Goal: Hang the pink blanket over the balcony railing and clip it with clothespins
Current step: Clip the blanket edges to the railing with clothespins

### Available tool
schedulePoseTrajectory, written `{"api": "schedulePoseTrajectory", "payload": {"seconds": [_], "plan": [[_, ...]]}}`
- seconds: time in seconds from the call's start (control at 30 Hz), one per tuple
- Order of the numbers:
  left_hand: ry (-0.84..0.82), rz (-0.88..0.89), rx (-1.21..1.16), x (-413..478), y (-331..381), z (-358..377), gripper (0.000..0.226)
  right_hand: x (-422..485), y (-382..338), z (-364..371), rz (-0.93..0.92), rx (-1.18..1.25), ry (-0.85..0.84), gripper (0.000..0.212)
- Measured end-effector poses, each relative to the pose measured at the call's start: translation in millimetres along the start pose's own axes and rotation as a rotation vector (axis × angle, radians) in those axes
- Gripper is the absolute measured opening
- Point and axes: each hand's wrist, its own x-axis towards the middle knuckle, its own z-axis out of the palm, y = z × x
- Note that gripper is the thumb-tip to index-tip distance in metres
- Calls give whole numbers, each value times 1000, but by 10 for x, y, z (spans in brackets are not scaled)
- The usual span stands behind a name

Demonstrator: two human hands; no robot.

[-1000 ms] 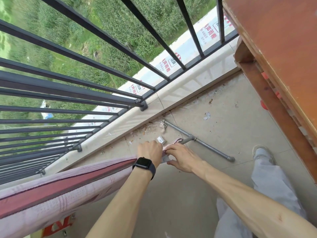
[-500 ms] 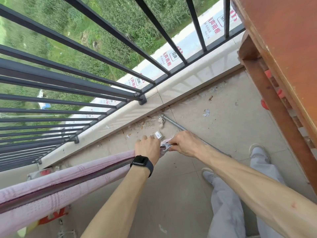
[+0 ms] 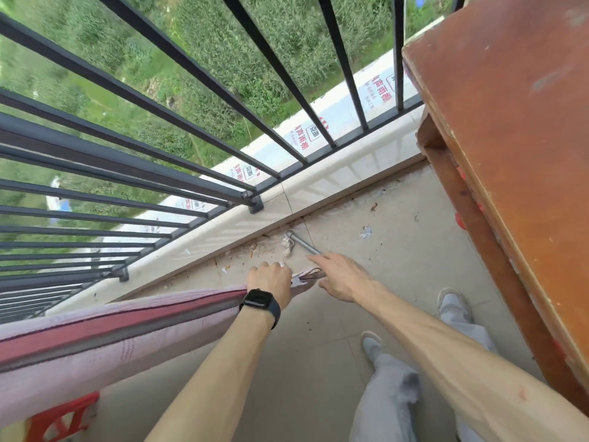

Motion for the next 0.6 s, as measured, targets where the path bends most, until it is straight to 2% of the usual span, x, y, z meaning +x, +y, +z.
{"api": "schedulePoseTrajectory", "payload": {"seconds": [0.17,0.23,0.4,0.6], "plan": [[66,146,-104,-324,206,-445,32,-942,65,-264,103,-18,274,41],[109,209,-134,-495,337,-684,35,-1370,-13,-431,153,-23,405,37],[290,420,-272,-1020,895,-1237,41,-2700,-267,-779,277,-100,876,18],[417,759,-314,-1855,1829,-1847,39,-4236,-399,-869,641,-117,1126,17]]}}
